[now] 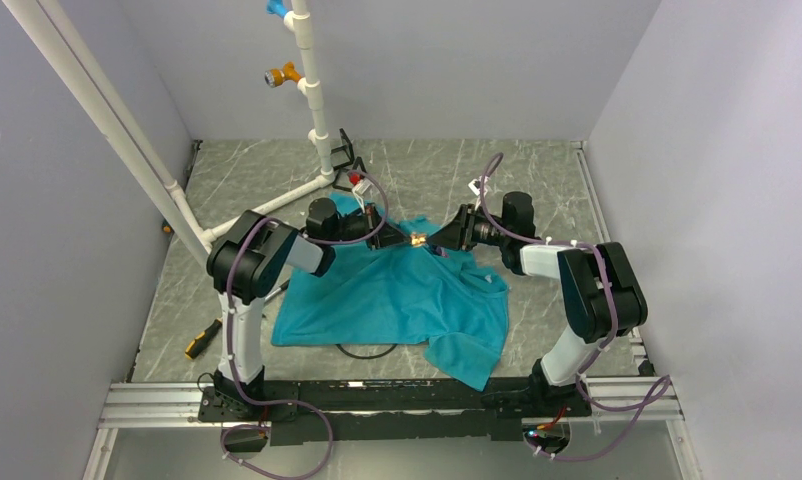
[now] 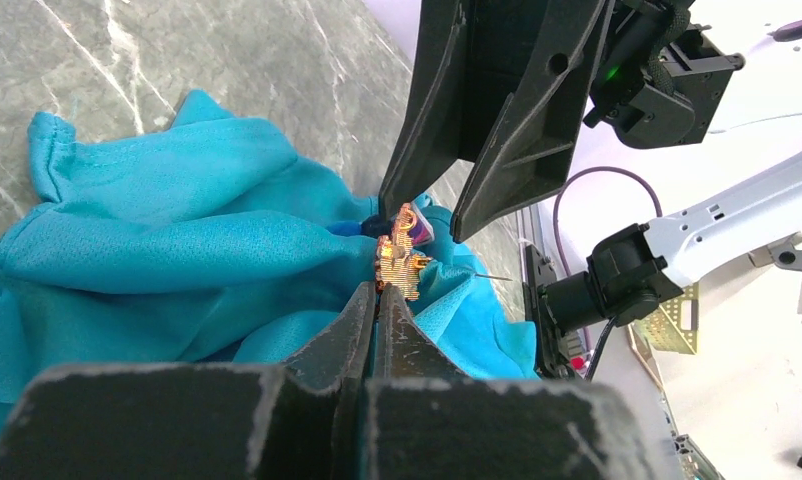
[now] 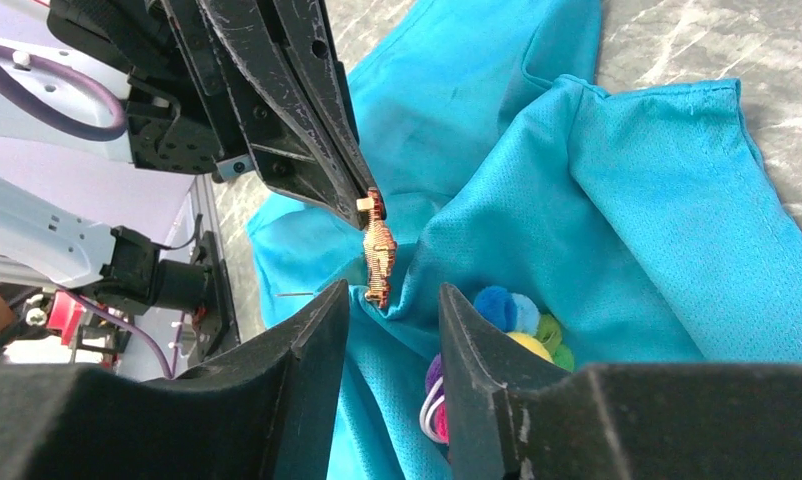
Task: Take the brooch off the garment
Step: Remove the brooch from the clothes.
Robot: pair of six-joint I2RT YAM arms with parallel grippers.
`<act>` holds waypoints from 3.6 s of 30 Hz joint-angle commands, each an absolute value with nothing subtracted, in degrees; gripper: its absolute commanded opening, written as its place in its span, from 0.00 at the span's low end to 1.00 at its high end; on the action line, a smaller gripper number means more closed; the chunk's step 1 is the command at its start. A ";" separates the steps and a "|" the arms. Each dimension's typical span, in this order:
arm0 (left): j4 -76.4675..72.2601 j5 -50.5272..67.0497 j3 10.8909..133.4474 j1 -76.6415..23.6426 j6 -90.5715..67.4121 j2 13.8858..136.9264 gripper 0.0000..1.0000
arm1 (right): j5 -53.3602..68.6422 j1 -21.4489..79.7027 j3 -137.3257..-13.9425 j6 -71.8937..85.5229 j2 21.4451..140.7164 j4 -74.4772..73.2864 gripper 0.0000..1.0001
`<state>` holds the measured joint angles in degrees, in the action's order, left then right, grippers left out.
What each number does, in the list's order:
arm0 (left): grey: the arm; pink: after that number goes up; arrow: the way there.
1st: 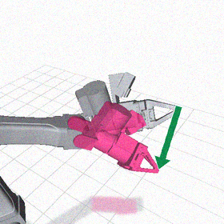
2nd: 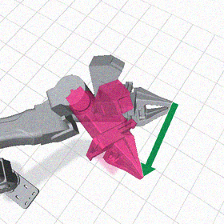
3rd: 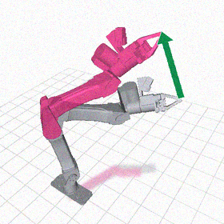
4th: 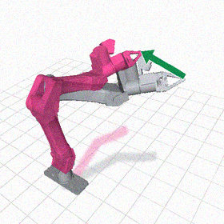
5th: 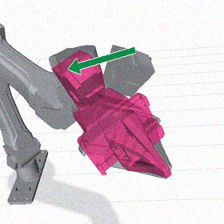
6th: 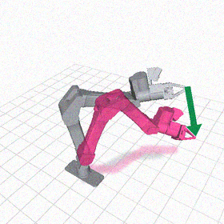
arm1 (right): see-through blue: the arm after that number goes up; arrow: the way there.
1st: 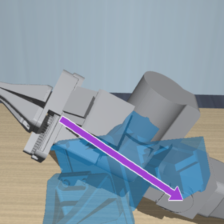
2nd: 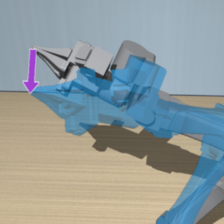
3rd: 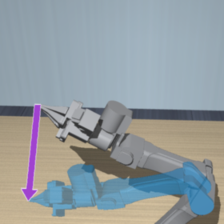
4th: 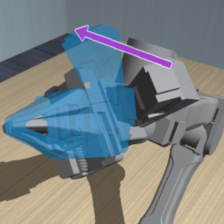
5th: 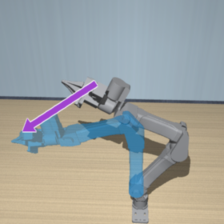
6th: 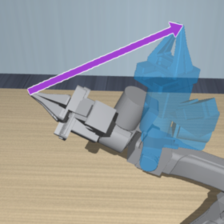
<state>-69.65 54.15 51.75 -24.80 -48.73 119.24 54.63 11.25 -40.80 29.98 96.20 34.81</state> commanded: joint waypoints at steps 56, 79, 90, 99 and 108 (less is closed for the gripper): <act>-22.42 36.01 49.40 -18.43 -5.69 87.87 0.00 | 56.78 9.39 -47.36 12.47 87.03 16.77 0.57; -1.97 74.29 57.54 -20.39 4.17 78.62 0.00 | 47.89 21.29 -46.29 -2.18 77.96 11.04 0.47; -23.24 74.22 53.36 -20.39 -18.22 79.63 0.00 | 48.00 27.58 -45.61 2.20 79.41 17.63 0.57; -20.45 72.31 54.33 -20.39 -16.34 81.72 0.00 | 51.80 27.68 -46.64 4.45 77.19 16.15 0.60; -19.05 71.33 55.41 -20.39 -15.71 83.45 0.00 | 54.86 27.60 -46.74 7.13 76.21 17.15 0.64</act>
